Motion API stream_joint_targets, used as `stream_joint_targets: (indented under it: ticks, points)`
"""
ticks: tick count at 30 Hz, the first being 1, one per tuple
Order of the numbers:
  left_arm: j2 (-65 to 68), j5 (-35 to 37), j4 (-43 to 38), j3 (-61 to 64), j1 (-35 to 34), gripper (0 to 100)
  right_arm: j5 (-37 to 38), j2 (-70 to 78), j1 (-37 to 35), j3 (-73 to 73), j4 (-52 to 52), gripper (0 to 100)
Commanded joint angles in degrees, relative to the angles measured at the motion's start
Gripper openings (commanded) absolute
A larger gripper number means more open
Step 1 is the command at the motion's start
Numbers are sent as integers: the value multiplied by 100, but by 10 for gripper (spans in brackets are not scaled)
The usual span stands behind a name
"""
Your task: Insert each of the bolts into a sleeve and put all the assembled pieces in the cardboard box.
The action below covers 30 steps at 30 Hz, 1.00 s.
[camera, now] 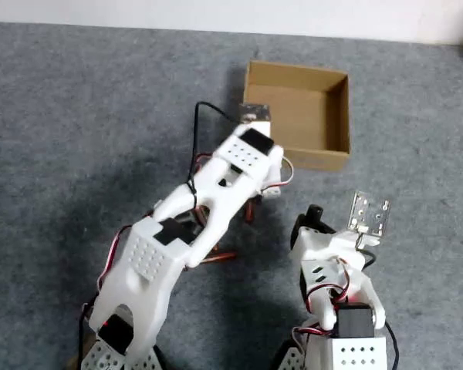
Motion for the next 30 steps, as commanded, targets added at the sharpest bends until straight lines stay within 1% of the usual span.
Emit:
stream_joint_targets:
  ticks: [1, 9, 11, 13, 14, 16, 18, 21, 26, 30]
  points:
    - [84, 9, -176, -286, -31, 130, 62, -48, 75, -66, -171, 4]
    - [338, 26, -149, -286, -163, 125, 70, -48, 75, -57, -171, 4]
    - [338, 26, -149, -286, -163, 84, 70, -48, 75, -57, -171, 4]
    - [338, 18, -141, -286, -154, 0, 70, -48, 75, -48, -171, 4]
    - [330, 18, -70, -277, -127, 17, 79, -48, 75, -48, -171, 4]
    - [312, 9, 229, -286, -84, 0, 79, -48, 75, -48, -180, 4]
    - [295, -9, 448, -295, 13, 5, 79, -48, 75, -48, -180, 4]
    - [119, -343, 791, -488, 84, 4, 79, -48, 75, -48, -180, 4]
    - [-532, -501, 1380, -1015, 171, 4, 70, -48, 75, -48, -180, 4]
    - [-1218, -888, 1899, -1279, 418, 4, 53, -48, 154, -48, -180, 4]
